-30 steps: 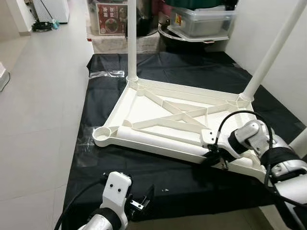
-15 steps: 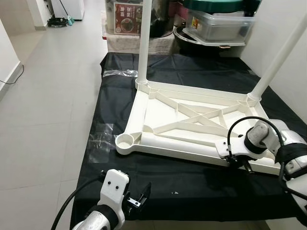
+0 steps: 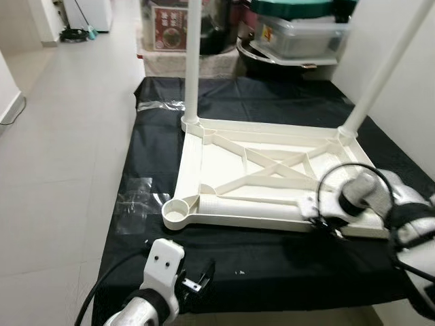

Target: Building children table

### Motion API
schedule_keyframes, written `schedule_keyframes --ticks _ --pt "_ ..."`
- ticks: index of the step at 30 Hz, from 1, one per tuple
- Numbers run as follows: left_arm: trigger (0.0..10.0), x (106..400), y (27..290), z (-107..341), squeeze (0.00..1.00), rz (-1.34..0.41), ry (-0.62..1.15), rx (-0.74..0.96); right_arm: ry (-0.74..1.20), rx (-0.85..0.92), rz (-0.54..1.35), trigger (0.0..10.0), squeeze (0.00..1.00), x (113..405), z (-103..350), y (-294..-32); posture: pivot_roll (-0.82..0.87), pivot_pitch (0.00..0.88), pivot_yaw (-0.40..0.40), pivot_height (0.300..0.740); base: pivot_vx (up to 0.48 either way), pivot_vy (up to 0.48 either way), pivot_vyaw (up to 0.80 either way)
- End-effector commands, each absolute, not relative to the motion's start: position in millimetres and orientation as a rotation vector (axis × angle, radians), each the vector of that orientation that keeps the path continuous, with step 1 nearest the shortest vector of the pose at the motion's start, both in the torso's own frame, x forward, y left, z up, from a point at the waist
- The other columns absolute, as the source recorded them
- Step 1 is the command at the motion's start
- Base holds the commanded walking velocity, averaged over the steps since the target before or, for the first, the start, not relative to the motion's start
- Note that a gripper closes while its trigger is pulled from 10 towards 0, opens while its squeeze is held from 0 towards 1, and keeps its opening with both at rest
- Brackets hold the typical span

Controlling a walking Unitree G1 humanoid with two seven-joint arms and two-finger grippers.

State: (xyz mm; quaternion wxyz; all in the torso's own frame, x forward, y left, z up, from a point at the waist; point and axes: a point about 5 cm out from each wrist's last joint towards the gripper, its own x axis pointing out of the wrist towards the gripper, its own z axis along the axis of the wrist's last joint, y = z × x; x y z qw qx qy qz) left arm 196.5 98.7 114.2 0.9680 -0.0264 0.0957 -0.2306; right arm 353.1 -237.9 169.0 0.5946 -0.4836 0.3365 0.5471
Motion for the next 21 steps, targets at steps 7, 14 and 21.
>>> schedule_keyframes --ticks 7,14,21 --pt "10.0 195 98 109 0.0 -0.468 0.214 -0.057 0.627 -0.96 1.335 10.0 0.0 362 192 -213 0.1 0.081 -0.097 0.74 0.0 0.0 0.0" --pt "10.0 195 98 110 0.0 -0.466 0.213 -0.058 0.495 -0.806 1.397 10.0 0.0 368 203 -187 0.1 0.084 -0.098 0.74 0.0 0.0 0.0" --pt "10.0 195 98 110 0.0 -0.467 0.213 -0.061 0.553 -0.807 1.418 10.0 0.0 366 187 -171 0.1 0.088 -0.097 0.74 0.0 0.0 0.0"
